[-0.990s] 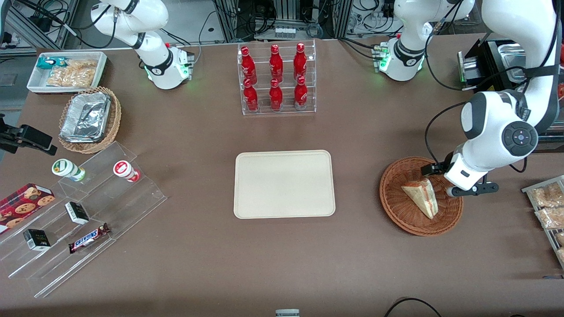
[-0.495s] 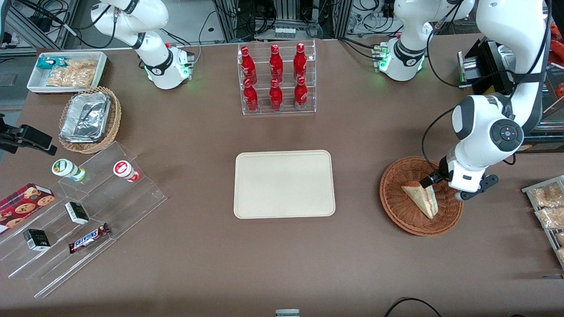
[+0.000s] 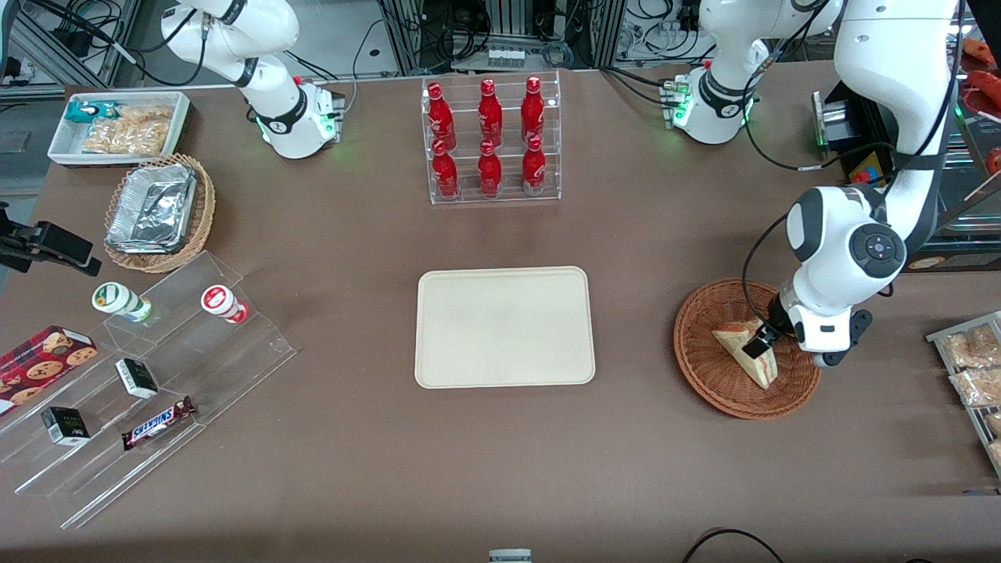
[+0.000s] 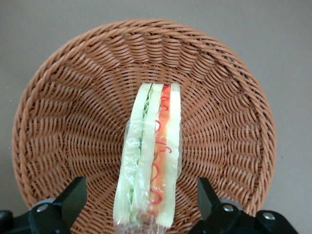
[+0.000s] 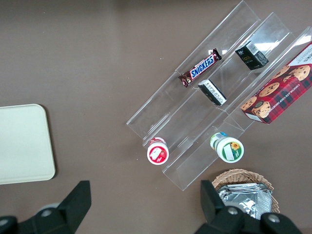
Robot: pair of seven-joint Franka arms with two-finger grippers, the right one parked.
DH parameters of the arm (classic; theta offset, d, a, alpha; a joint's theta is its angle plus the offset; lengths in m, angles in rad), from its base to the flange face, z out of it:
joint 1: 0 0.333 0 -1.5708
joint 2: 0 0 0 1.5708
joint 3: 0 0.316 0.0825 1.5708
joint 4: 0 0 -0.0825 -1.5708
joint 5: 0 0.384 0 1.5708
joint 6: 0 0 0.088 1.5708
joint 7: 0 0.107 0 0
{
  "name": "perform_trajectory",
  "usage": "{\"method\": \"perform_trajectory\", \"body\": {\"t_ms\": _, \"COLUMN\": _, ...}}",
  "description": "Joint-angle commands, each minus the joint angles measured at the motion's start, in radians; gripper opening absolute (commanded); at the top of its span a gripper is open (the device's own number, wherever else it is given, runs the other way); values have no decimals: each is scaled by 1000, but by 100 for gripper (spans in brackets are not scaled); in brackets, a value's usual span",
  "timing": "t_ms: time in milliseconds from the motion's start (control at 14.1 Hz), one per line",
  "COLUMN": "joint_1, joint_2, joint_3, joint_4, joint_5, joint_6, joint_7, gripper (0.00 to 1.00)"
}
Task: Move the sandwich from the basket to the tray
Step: 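Lower the left gripper and close it on the wrapped sandwich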
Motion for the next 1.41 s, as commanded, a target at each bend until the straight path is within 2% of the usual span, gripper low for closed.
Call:
{"method": "perform_trajectory", "body": {"t_ms": 0, "joint_1": -2, "joint_2": 28, "joint_3": -3, "joint_4": 0, "joint_5": -8, "joint_6": 33, "joint_7": -21, "gripper": 100}}
{"method": "perform_trajectory", "body": {"t_ms": 283, "joint_1": -6, "joint_2": 40, "joint_3": -5, "joint_4": -5, "joint_5": -46, "joint_6": 34, "joint_7": -21, "gripper": 98}}
{"method": "perform_trajectory", "body": {"t_ms": 354, "joint_1": -6, "joint_2": 48, "joint_3": -5, "joint_4": -5, "joint_5": -46, "joint_6": 33, "joint_7": -21, "gripper": 82}}
{"method": "perform_trajectory", "body": {"t_ms": 424, "joint_1": -6, "joint_2": 48, "joint_3": -5, "joint_4": -5, "joint_5": -46, "joint_6": 31, "joint_7": -21, "gripper": 49}}
{"method": "perform_trajectory", "body": {"t_ms": 495, "joint_1": -6, "joint_2": 45, "joint_3": -5, "joint_4": -5, "joint_5": -46, "joint_6": 27, "joint_7": -16, "gripper": 21}}
{"method": "perform_trajectory", "body": {"t_ms": 636, "joint_1": -6, "joint_2": 36, "joint_3": -5, "joint_4": -6, "joint_5": -44, "joint_6": 21, "joint_7": -2, "gripper": 8}}
{"method": "perform_trajectory", "body": {"t_ms": 778, "joint_1": -8, "joint_2": 19, "joint_3": -5, "joint_4": 1, "joint_5": -37, "joint_6": -10, "joint_7": 30, "gripper": 7}}
{"method": "perform_trajectory", "body": {"t_ms": 1061, "joint_1": -14, "joint_2": -20, "joint_3": -17, "joint_4": 128, "joint_5": -32, "joint_6": -315, "joint_7": 385, "gripper": 9}}
{"method": "perform_trajectory", "body": {"t_ms": 1343, "joint_1": -72, "joint_2": -3, "joint_3": -64, "joint_4": 219, "joint_5": -34, "joint_6": -421, "joint_7": 427, "gripper": 10}}
